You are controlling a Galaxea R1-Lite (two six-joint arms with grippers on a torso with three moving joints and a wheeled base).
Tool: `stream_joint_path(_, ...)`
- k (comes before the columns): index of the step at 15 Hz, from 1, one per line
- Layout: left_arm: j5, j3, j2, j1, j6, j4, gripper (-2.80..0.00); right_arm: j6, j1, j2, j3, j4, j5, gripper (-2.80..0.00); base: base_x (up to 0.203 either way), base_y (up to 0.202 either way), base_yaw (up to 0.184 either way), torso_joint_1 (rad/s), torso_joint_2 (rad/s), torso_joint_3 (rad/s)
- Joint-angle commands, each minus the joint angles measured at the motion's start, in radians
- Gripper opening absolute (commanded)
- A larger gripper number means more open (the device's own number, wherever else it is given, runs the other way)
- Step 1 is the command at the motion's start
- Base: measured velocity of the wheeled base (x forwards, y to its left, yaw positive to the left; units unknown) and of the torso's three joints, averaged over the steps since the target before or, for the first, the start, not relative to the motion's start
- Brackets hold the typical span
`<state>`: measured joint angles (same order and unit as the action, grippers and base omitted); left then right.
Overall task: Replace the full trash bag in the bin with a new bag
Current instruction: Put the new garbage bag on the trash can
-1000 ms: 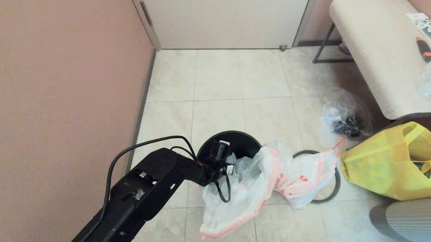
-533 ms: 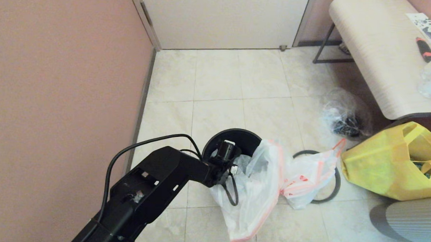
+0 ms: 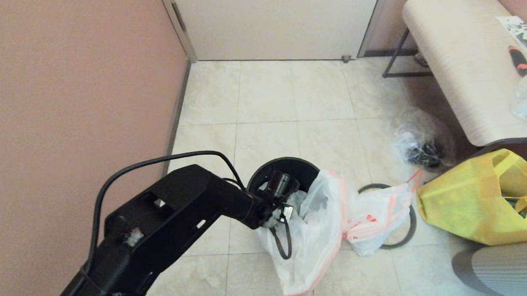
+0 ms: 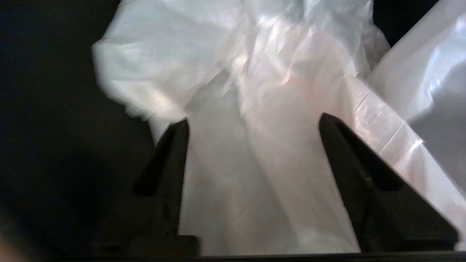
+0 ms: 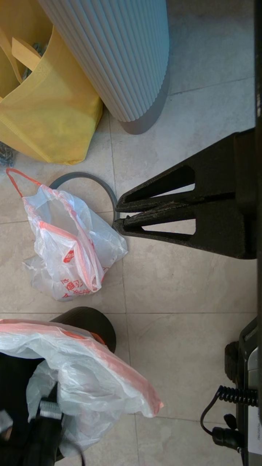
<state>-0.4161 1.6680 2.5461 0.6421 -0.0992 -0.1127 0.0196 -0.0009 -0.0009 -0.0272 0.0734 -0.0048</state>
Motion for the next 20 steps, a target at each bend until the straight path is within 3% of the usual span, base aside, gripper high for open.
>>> stream_joint_path(1,-0.001,-0.058,-0.113,0.0,-0.036,0.026,0.0,0.0,-0.001,0.001,0.0,0.0,0.0,-2.8,0.0,0.0,0.0,0.0,0.0,0.0)
stream_joint_path(6,0.005,-0.261,-0.398,0.049,-0.188,0.092,0.0,0.0,-0.001,0.001,0.0,0.0,0.0,-2.8,0.0,0.0,0.0,0.0,0.0,0.0)
stream_joint_path(7,0.007,-0.312,-0.459,0.058,-0.21,0.092,-2.8,0.0,-0.001,0.001,0.0,0.0,0.0,-2.8,0.0,0.0,0.0,0.0,0.0,0.0)
stream_joint_path(10,0.049,-0.414,-0.631,0.072,-0.26,0.11,-2.8,0.0,0.0,0.001,0.0,0.0,0.0,-2.8,0.0,0.0,0.0,0.0,0.0,0.0)
stream_joint_path(12,0.066,-0.503,-0.715,0.05,-0.291,0.183,-2.8,0.0,-0.001,0.001,0.001,0.0,0.0,-2.8,0.0,0.0,0.0,0.0,0.0,0.0)
stream_joint_path(15,0.072,-0.641,-0.755,0.009,-0.337,0.216,-2.8,-0.029,0.001,0.001,0.001,0.0,0.005,-2.8,0.0,0.0,0.0,0.0,0.0,0.0)
stream_joint_path(17,0.066,-0.719,-0.795,0.033,-0.443,0.215,-2.8,-0.035,-0.001,0.001,-0.003,0.006,0.002,-2.8,0.0,0.0,0.0,0.0,0.0,0.0)
stream_joint_path(20,0.04,-0.752,-0.893,0.054,-0.46,0.224,-2.8,-0.053,0.0,0.101,-0.082,0.005,0.029,-2.8,0.0,0.0,0.0,0.0,0.0,0.0)
